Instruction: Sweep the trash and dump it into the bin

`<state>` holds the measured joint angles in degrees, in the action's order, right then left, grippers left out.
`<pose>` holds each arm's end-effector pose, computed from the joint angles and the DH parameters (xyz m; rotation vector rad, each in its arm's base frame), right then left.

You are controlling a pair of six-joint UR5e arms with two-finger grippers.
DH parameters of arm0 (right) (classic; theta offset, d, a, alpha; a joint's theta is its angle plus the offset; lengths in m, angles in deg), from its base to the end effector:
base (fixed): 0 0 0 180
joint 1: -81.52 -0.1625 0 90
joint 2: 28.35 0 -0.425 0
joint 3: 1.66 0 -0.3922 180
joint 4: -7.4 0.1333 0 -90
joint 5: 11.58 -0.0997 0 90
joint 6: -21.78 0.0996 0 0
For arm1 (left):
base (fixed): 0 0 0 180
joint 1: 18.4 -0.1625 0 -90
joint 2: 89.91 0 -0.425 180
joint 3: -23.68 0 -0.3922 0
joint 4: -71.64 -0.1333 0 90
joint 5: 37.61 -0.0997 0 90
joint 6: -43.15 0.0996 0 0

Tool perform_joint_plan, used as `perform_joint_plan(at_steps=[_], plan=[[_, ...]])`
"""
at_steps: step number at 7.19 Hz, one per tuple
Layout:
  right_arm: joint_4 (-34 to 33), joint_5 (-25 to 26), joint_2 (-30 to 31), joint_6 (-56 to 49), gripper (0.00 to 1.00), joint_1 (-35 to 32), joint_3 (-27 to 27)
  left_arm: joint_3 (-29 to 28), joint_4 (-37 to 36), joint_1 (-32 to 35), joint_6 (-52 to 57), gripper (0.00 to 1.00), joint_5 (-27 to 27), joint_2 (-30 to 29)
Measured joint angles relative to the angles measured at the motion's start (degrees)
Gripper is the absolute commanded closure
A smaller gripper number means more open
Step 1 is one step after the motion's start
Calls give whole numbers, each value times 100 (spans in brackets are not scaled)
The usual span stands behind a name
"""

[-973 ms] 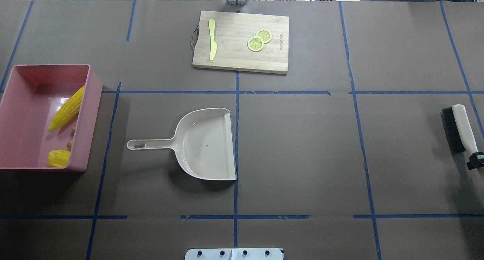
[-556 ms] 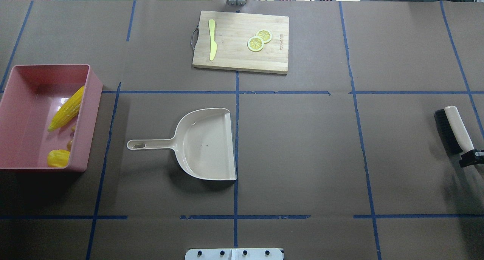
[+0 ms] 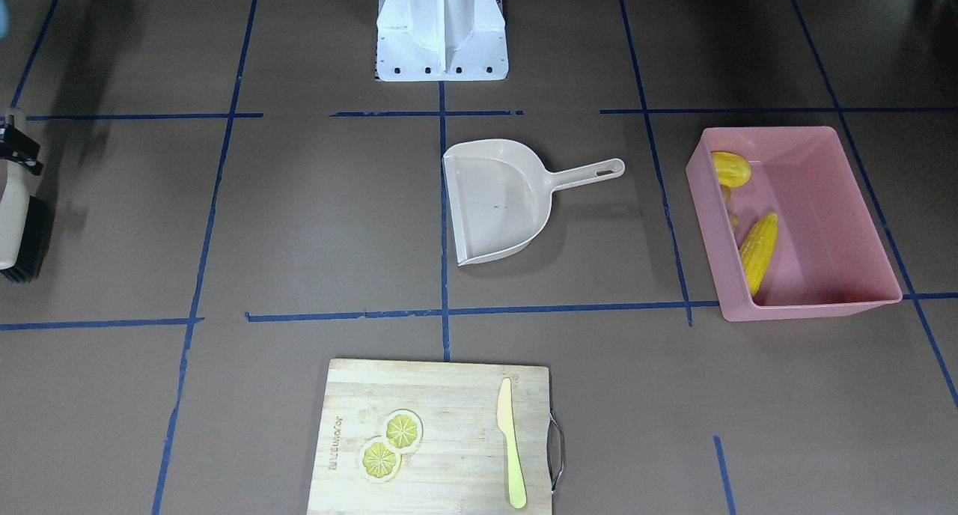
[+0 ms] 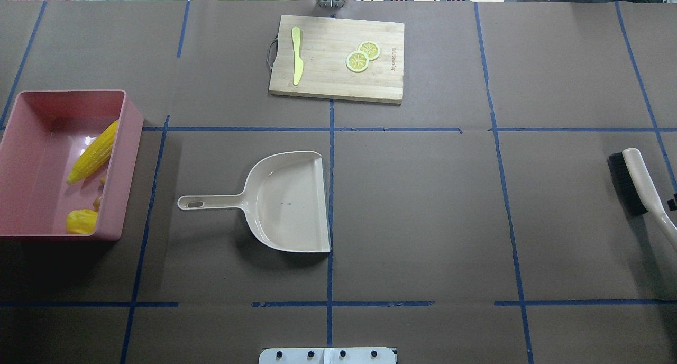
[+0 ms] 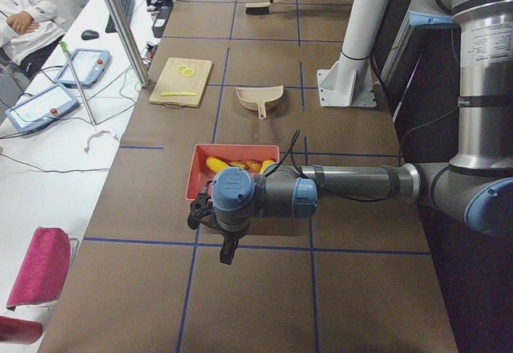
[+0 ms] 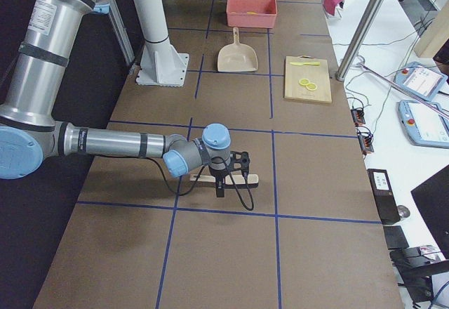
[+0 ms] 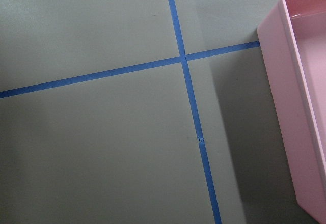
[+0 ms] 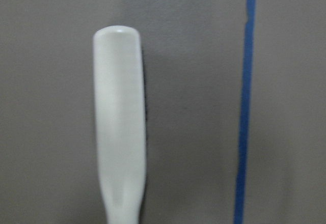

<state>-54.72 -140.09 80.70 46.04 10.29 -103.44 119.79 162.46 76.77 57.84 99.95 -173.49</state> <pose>-0.0519 -0.3743 0.6517 0.0781 -0.7449 -0.0296 -0.0996 -0.4378 0.6533 0.1516 0.8171 0.1602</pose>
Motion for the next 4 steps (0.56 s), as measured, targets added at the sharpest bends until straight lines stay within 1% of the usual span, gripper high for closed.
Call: perform_joint_plan(at_steps=[1,2,3,4], plan=[[-600,-90,-74,-931,0,-612,-2,-3,5,-4,4,0,-109,47],[-1385,-133,-275,-1877,0,-1196,-3,-2,10,-6,6,0,-300,90],[-2015,-155,-478,-2515,0,-1618,-10,-3,15,-6,7,0,-413,110],[-2500,-202,-639,-2824,0,-1898,-90,-2,17,-7,-5,0,-450,121]])
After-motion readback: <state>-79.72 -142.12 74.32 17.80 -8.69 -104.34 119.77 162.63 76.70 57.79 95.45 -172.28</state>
